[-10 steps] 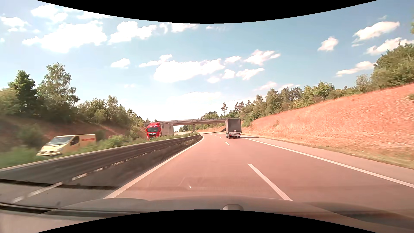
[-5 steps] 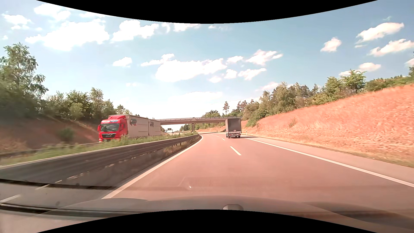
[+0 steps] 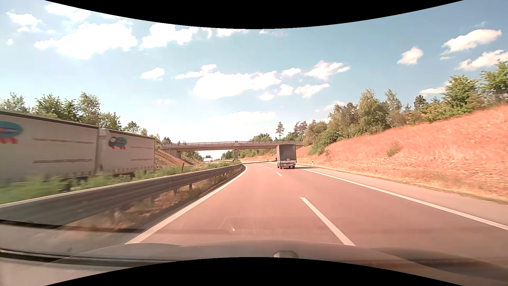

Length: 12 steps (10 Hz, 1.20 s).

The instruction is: Follow the waypoints while adhering to traffic rules and regulations

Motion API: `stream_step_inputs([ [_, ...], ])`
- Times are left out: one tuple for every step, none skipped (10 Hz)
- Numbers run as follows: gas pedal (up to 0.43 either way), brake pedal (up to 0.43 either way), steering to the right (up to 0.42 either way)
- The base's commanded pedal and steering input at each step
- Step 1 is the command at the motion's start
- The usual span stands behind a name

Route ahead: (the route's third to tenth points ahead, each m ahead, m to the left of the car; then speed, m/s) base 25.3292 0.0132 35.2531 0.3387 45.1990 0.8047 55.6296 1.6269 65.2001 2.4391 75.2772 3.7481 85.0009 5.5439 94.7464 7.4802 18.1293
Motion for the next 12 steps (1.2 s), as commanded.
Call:
stream_step_inputs([
  [0.461, 0.0, -0.007],
  [0.461, 0.0, -0.007],
  [0.461, 0.0, -0.008],
  [0.461, 0.0, -0.008],
  [0.461, 0.0, -0.009],
  [0.461, 0.0, -0.009],
  [0.461, 0.0, -0.01],
  [0.461, 0.0, -0.01],
  [0.449, 0.0, -0.01],
  [0.441, 0.0, -0.011],
  [0.421, 0.0, -0.011],
  [0.378, 0.0, -0.012],
])
